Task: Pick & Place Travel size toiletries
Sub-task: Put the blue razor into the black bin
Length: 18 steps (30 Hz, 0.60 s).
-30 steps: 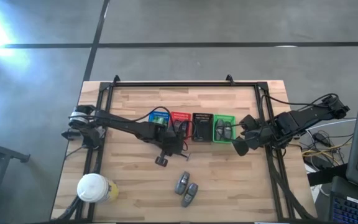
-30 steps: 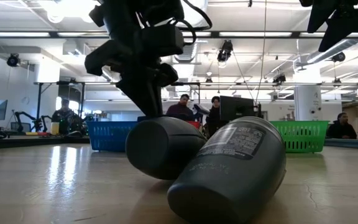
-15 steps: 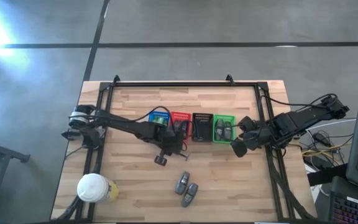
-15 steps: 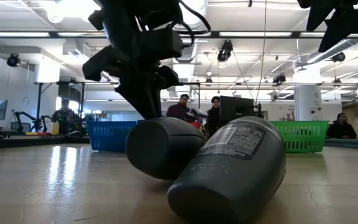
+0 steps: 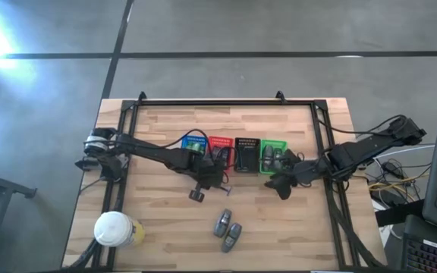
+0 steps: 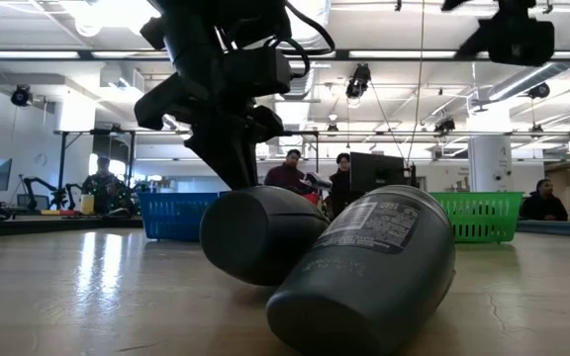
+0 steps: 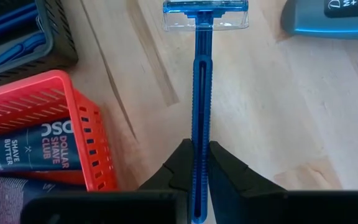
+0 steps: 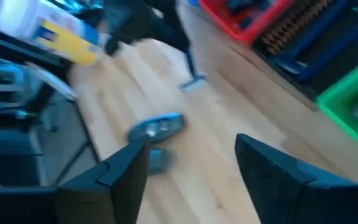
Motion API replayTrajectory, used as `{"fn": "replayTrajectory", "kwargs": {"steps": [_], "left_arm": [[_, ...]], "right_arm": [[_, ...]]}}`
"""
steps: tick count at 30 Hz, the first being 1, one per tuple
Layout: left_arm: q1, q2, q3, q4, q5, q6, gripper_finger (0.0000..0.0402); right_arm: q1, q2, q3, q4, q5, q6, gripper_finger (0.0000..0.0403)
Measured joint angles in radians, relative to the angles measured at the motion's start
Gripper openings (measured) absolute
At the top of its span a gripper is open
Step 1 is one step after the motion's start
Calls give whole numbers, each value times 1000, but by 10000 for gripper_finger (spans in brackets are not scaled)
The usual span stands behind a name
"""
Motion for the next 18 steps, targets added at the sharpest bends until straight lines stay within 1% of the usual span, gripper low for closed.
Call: {"fn": "replayTrajectory", "kwargs": {"steps": [2,4,6,8,18], "left_arm": [[0,0,0,0,0,0,30],[0,0,0,0,-1,1,30],[-3,0,7,-2,-1,-1,30],[-5,-1,15,1,-1,1,30],[-9,1,13,-1,-11,13,30]], "right_arm": [[0,-1,8,8,11,-11,216],[0,-3,16,-22,30,-15,204],[0,-3,27,-46,33,12,194],[0,-3,33,-40,33,1,186],[0,-4,27,-50,33,6,171]]}}
